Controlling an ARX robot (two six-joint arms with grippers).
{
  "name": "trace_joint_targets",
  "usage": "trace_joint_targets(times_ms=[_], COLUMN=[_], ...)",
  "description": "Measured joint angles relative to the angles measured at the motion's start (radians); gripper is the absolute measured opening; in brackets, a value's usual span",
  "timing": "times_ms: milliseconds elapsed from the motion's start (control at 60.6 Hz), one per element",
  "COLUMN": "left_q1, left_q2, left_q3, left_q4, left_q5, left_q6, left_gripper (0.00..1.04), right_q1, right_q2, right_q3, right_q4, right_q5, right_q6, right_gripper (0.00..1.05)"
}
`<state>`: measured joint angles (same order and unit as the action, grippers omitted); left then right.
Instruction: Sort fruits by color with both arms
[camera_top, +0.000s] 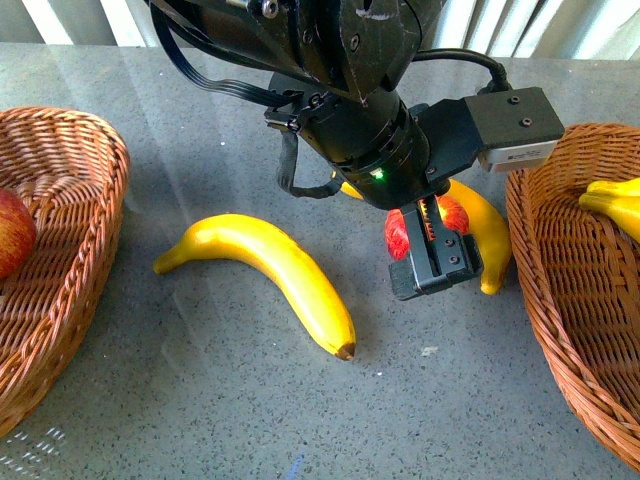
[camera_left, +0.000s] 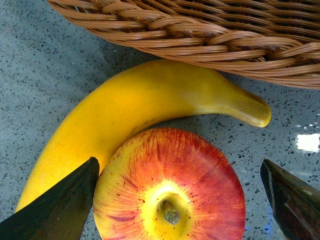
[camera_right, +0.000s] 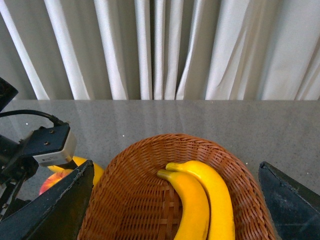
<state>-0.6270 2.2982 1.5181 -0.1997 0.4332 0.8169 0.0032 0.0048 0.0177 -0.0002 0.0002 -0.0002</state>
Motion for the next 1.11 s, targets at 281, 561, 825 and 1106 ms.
trace_joint_targets(times_ms=[281, 561, 825, 1106], left_q1=[0.000, 0.003, 0.028, 0.138], left_q2=[0.009, 0.009, -0.054, -0.233], left_q3=[0.000, -0.001, -0.090, -0.216], left_q4=[0.002, 0.003, 0.027, 0.065], left_q5=[-0.018, -0.015, -0.010, -0.034], left_q6=[0.014, 0.018, 0.034, 0.058], left_gripper=[0.94, 0.68, 0.68, 0.68], right_q1=[0.000, 0.000, 0.000, 0.000], right_q2=[0.000, 0.000, 0.000, 0.000], right_q3=[0.000, 0.000, 0.000, 0.000], right_q4=[0.000, 0.000, 0.000, 0.000], right_q5=[0.000, 0.000, 0.000, 0.000], right_q6=[0.000, 0.000, 0.000, 0.000], right_gripper=[0.96, 0.96, 0.96, 0.96])
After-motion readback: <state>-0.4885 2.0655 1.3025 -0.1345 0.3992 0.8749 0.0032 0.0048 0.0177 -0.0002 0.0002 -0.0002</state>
